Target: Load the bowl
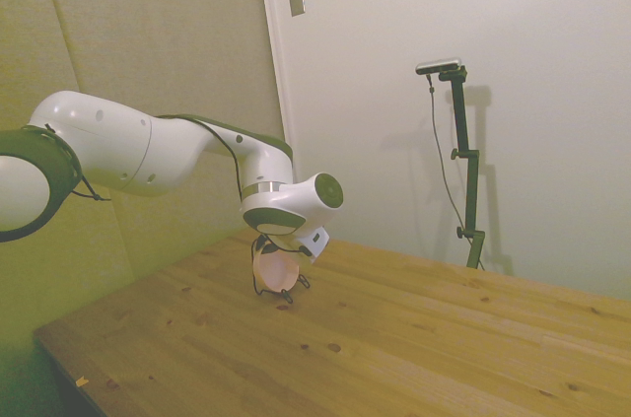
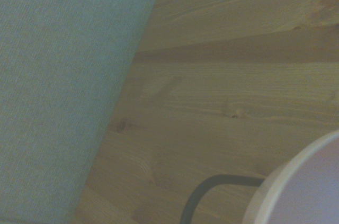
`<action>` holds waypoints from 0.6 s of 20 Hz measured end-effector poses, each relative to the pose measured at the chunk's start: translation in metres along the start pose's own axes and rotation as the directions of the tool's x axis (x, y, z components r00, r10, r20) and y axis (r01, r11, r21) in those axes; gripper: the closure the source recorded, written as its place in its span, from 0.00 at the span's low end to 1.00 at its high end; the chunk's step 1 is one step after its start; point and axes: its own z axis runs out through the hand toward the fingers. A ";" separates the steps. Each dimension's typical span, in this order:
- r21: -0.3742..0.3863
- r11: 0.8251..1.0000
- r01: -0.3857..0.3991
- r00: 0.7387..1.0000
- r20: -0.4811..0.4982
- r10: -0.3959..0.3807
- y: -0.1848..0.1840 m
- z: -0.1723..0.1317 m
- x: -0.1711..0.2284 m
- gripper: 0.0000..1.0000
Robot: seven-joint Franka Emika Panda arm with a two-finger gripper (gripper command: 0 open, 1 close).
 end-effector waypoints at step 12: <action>-0.030 0.998 -0.058 0.990 -0.128 0.053 0.006 -0.110 -0.047 0.00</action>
